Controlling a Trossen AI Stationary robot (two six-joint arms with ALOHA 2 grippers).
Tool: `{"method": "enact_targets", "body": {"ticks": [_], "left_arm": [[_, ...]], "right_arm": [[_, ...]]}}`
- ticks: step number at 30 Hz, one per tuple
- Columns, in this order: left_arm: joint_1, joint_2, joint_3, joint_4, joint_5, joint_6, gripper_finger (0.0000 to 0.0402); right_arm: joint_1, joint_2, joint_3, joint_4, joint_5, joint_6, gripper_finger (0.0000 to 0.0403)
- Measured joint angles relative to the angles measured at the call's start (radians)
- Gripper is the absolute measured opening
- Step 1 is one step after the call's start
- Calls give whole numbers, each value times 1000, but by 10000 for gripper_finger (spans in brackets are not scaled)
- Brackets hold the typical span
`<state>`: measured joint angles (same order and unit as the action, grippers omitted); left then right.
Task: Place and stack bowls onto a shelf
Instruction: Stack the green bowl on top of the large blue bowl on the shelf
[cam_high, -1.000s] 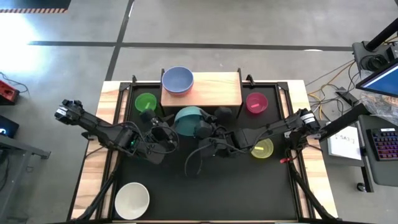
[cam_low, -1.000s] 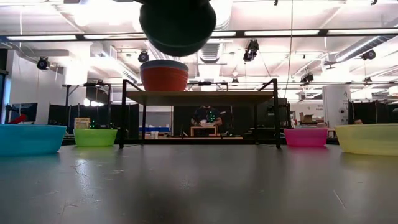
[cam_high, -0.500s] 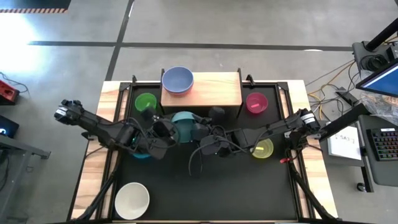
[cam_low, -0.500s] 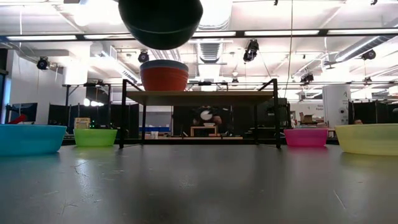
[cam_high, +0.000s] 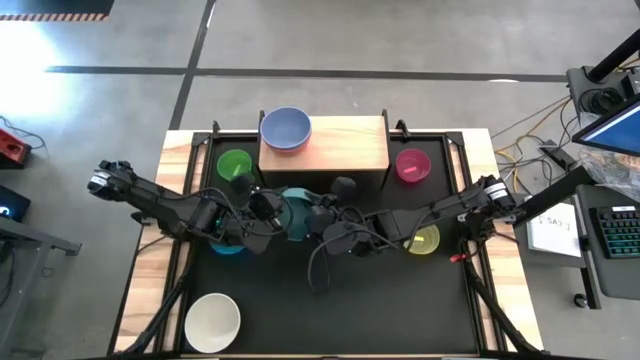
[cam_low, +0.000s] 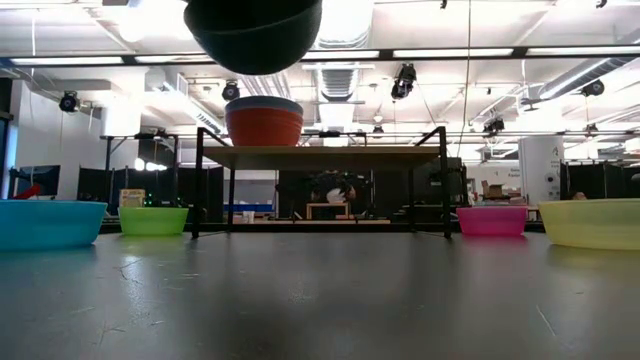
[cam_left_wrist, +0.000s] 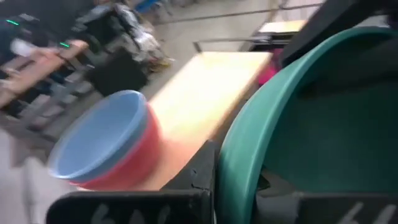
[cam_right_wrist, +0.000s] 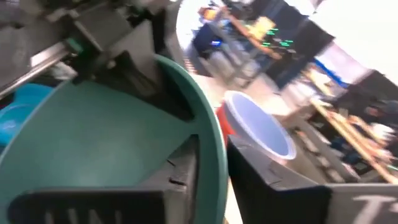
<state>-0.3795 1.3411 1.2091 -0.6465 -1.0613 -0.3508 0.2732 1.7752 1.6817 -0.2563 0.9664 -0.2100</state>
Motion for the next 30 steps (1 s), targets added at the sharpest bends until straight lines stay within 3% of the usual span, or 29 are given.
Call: {"method": "enact_targets", "body": {"ticks": [4, 13, 19, 24, 30], "left_arm": [[14, 0, 2, -10, 58, -22, 2], [89, -2, 7, 1, 175, -45, 2], [134, -2, 7, -2, 241, -40, 1], [186, -14, 7, -8, 268, 21, 1], [351, -76, 68, -45, 392, 118, 1]], "right_arm": [[-2, -2, 0, -24, -103, 9, 106], [-1, -84, 0, -222, -128, 182, 157], [-1, -170, 0, -389, -179, 317, 171], [-1, -232, 0, -491, -333, 411, 175], [11, -302, -1, -618, -358, 514, 176]]}}
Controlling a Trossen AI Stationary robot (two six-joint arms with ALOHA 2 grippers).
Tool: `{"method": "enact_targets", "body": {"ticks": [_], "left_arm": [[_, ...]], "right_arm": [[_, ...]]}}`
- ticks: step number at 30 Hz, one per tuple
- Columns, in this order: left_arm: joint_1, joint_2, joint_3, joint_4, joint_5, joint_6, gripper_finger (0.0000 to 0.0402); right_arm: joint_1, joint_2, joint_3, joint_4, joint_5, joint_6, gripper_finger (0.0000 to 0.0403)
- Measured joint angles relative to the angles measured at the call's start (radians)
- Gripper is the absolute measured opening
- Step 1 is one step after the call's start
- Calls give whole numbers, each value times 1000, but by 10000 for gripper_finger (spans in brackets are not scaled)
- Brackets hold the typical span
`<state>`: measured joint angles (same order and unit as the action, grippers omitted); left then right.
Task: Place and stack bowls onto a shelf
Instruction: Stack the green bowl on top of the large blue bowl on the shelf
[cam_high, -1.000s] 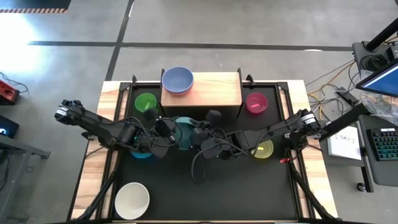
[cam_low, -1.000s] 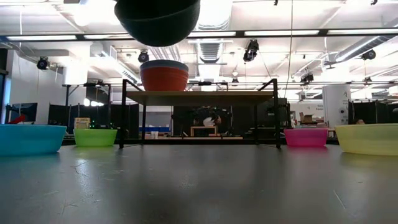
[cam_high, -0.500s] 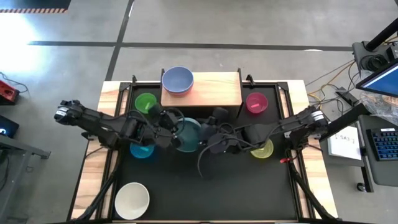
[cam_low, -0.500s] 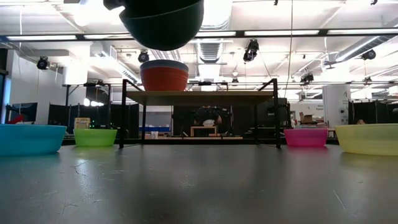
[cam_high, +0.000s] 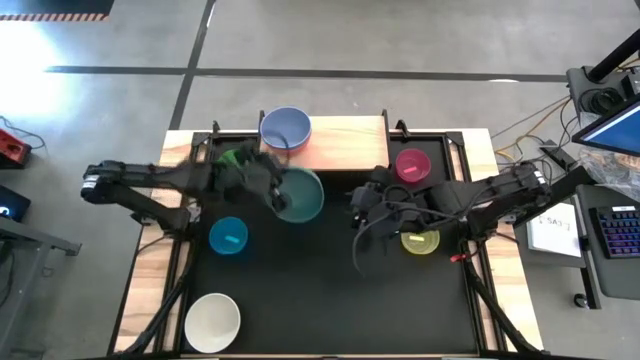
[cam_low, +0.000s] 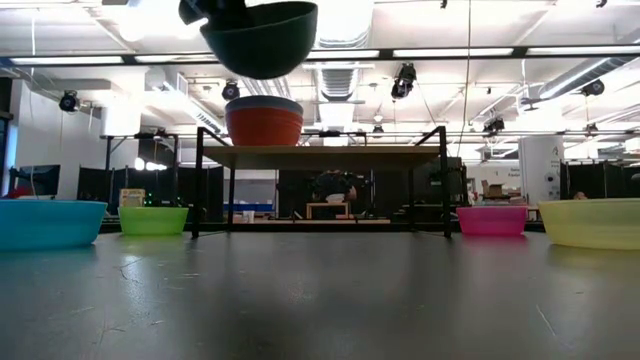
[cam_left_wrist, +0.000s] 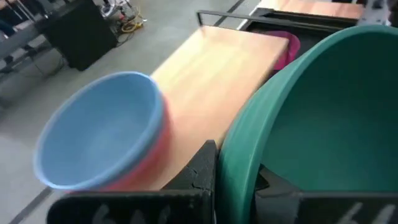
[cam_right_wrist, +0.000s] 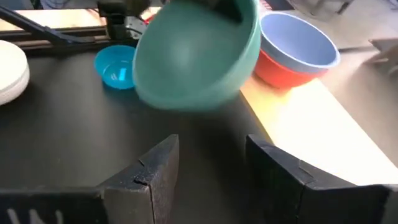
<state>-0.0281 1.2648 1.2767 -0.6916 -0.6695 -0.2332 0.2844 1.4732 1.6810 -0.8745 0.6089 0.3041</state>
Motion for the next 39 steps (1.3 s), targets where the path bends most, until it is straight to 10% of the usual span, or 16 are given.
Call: {"method": "enact_targets", "body": {"ticks": [17, 39], "left_arm": [[763, 67, 183, -49, 637, -34, 1], [816, 308, 329, -221, 663, -23, 18]], "right_arm": [[17, -65, 0, -344, -67, 283, 174], [81, -64, -1, -480, -68, 402, 171]]}}
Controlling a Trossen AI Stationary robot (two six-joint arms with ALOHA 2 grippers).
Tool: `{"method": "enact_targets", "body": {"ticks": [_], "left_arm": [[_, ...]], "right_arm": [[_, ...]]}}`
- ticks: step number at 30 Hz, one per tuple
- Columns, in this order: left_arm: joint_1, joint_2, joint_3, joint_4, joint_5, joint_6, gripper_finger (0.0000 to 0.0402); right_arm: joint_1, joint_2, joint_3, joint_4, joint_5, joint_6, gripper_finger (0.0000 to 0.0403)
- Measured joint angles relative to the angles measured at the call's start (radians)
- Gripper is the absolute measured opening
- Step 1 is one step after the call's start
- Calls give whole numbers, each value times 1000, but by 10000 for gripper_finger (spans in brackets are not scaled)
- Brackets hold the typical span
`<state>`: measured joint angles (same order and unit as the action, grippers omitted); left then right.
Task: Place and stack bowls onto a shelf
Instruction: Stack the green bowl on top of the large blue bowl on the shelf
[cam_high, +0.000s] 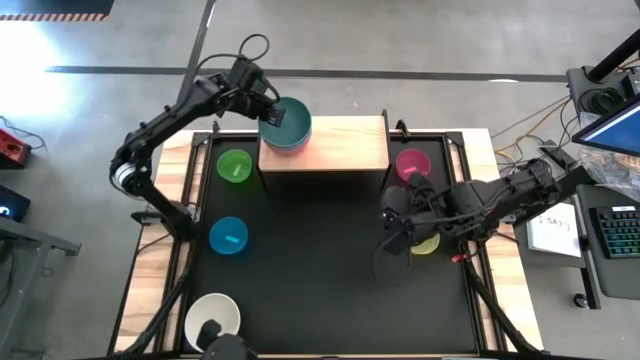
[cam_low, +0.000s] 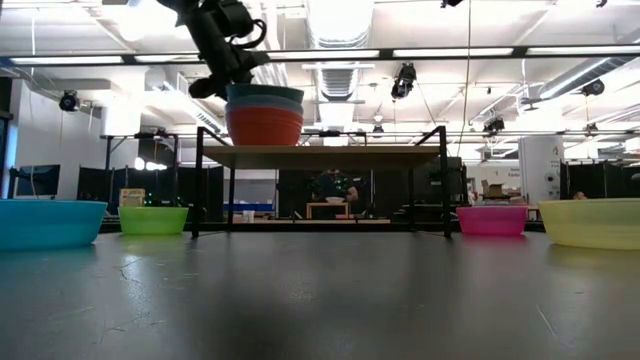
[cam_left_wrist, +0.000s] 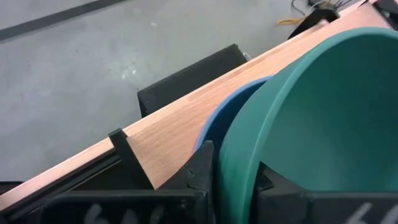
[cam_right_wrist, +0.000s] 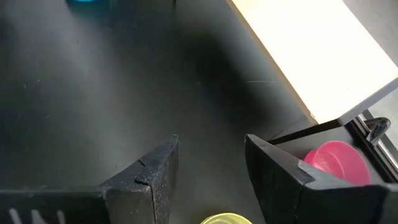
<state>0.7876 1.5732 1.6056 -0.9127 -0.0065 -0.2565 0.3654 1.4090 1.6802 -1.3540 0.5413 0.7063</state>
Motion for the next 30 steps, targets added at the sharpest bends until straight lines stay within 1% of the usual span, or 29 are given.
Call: {"method": "enact_targets", "body": {"ticks": [9, 14, 19, 22, 26, 30], "left_arm": [[0, 11, 18, -14, -2, 33, 73], [4, -18, 18, -16, -10, 67, 102], [9, -55, 18, -16, -30, 68, 123], [14, -67, 18, -31, -33, 52, 128], [14, -66, 18, -71, -34, 41, 124], [14, -56, 15, -86, -35, 38, 101]], "right_arm": [[26, 0, 0, -2, 0, 1, 173], [25, 0, 0, -2, 0, 1, 171], [25, 0, 0, -2, 1, 1, 173], [25, 0, 0, -2, 1, 11, 171], [29, 0, -1, -2, 1, 25, 173], [32, 0, -1, -2, 1, 27, 173]]}}
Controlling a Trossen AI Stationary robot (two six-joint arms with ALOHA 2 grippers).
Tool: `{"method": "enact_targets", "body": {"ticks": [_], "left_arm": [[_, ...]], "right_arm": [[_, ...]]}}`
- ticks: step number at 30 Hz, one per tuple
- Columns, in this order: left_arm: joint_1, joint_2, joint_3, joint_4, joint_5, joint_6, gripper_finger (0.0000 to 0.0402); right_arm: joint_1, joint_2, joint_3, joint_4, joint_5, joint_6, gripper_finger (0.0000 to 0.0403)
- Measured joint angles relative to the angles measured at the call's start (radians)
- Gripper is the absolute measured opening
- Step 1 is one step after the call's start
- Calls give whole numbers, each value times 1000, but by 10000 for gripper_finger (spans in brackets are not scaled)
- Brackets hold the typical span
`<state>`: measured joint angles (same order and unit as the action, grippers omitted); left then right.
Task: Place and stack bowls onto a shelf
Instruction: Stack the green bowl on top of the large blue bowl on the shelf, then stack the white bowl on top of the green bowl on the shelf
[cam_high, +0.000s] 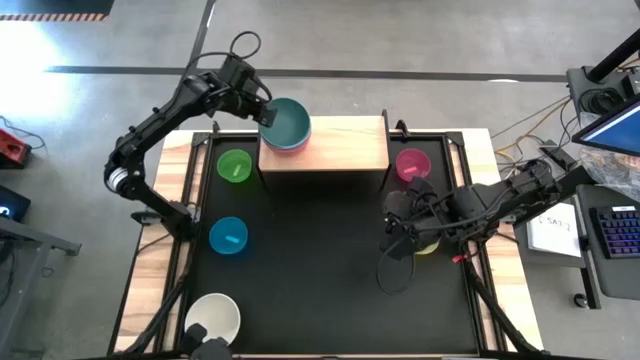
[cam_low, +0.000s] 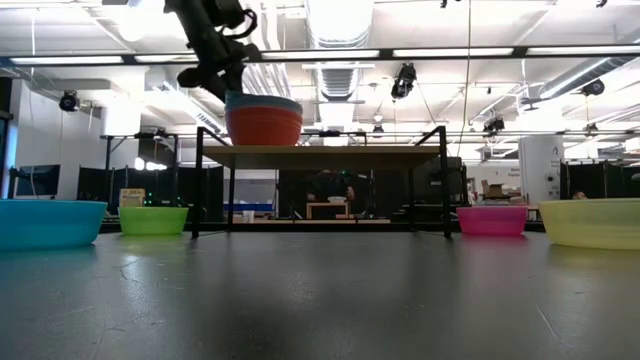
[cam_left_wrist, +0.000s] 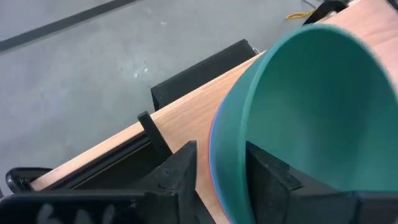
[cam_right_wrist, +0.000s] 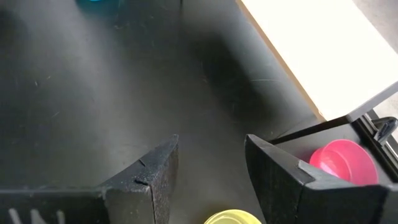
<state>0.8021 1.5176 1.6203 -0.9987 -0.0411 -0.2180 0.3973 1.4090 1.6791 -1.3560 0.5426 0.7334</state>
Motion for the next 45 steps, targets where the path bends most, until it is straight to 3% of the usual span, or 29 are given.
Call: {"method": "enact_targets", "body": {"ticks": [8, 16, 26, 31, 45], "left_arm": [[6, 2, -1, -7, 51, -2, 6], [26, 2, -3, -13, 138, -32, 1], [35, 2, -5, -85, 137, -35, 2], [35, 2, -5, -41, 137, -34, 16], [38, -9, 7, -32, 103, 41, 109]], "right_arm": [[0, 0, -29, 1, 1, 9, 173], [0, 0, -88, 0, -2, 34, 171], [0, 0, -97, 0, -19, 42, 171], [0, 0, -97, 0, -19, 42, 168], [0, 1, -97, -1, -50, 44, 169]]}}
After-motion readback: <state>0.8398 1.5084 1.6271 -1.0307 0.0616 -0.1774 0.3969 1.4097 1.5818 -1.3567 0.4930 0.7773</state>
